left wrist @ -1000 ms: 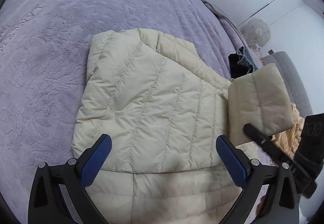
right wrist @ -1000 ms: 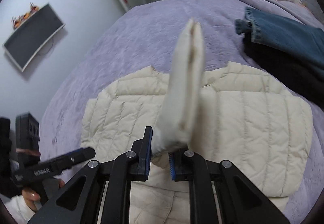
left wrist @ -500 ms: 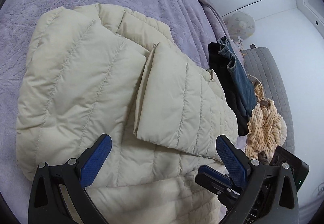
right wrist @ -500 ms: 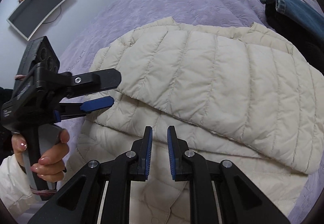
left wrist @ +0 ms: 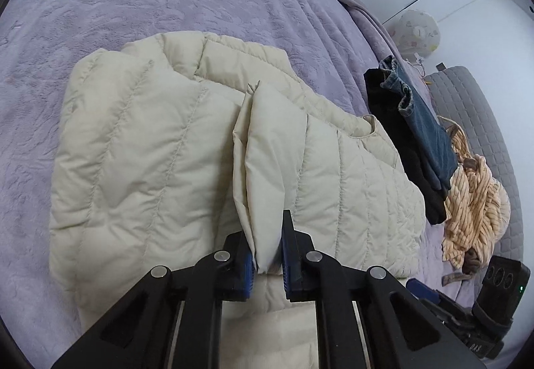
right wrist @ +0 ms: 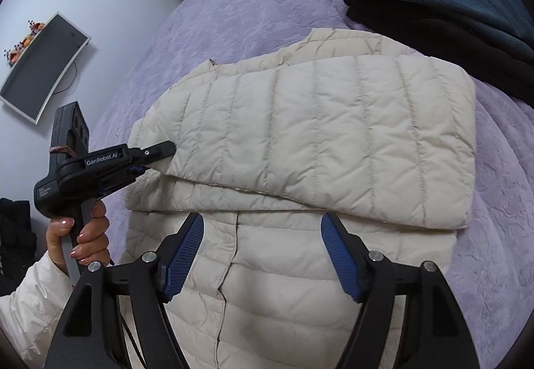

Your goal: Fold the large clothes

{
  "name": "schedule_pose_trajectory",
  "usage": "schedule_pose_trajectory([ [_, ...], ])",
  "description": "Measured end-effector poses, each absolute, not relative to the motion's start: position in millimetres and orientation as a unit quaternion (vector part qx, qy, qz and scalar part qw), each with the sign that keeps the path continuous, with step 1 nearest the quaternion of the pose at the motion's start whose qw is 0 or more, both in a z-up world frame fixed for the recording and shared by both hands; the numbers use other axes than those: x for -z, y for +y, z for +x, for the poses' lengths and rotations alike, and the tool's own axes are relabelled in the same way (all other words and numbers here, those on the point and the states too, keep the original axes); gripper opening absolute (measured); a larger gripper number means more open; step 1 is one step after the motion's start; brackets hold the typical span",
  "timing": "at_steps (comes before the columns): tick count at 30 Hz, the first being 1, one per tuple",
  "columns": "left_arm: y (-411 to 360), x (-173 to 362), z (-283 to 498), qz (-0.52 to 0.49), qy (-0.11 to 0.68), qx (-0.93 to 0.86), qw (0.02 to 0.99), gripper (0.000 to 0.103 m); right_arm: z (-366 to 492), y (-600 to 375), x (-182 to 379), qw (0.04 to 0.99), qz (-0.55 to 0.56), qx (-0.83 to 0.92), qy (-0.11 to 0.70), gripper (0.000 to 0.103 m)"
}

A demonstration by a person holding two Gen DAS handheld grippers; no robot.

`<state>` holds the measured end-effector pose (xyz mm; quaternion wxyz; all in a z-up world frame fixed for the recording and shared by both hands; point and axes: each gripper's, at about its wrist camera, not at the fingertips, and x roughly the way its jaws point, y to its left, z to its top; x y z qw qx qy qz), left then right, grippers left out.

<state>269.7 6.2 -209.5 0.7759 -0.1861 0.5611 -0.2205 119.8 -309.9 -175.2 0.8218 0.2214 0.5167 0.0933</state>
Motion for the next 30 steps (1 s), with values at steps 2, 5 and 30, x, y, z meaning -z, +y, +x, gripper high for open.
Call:
schedule_pose_trajectory([
  [2,13.1,211.6,258.2,-0.18,0.564,0.217,0.776,0.014,119.6,-318.7,176.9,0.822,0.224,-0.086,0.516,0.076],
  [5,19.6,218.3,245.0,-0.167,0.572,0.208,0.776,0.014,117.0,-333.4,176.1,0.827,0.227,-0.068,0.51,0.076],
  [30,11.3,237.5,244.1,-0.144,0.579,0.176,0.783,0.014,185.8,-430.4,254.3,0.81,0.269,0.081,0.516,0.016],
])
